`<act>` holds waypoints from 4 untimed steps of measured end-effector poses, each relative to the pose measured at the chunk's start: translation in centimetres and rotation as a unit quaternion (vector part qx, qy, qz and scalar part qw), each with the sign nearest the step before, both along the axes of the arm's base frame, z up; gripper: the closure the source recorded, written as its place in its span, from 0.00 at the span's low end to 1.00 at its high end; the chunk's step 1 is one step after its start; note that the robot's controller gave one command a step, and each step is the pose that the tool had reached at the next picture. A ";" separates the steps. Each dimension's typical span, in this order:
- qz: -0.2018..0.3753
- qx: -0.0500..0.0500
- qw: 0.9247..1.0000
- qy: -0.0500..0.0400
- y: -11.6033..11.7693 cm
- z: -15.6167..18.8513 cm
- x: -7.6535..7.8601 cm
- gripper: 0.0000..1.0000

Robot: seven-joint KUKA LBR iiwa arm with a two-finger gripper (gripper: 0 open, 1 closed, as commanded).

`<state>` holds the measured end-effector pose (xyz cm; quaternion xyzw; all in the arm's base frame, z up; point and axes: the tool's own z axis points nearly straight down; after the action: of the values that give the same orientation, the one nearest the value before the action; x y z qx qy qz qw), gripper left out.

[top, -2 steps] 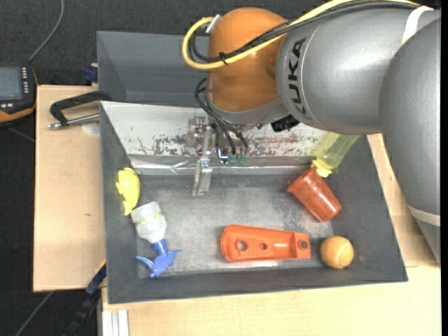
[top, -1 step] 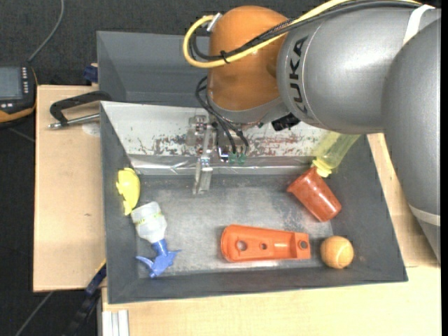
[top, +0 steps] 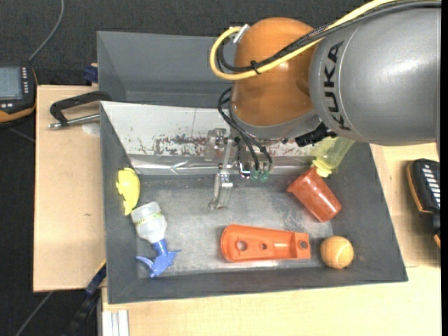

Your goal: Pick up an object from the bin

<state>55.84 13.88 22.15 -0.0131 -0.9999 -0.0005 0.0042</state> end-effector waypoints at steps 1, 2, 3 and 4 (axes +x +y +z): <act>-0.011 0.002 1.000 -0.008 -2.4 -2.5 -1.9 0.00; -0.084 -0.001 0.996 0.003 -6.0 -4.8 -4.3 0.00; -0.075 0.001 0.997 -0.007 -8.6 -7.7 -5.0 0.00; -0.057 0.001 0.998 -0.006 -9.3 -8.9 -5.2 0.00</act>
Offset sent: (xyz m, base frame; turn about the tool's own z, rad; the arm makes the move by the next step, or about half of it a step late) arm -0.0516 -0.0765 -0.0397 0.2161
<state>50.60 4.55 13.20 -0.0704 -0.9975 -0.0021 -0.0023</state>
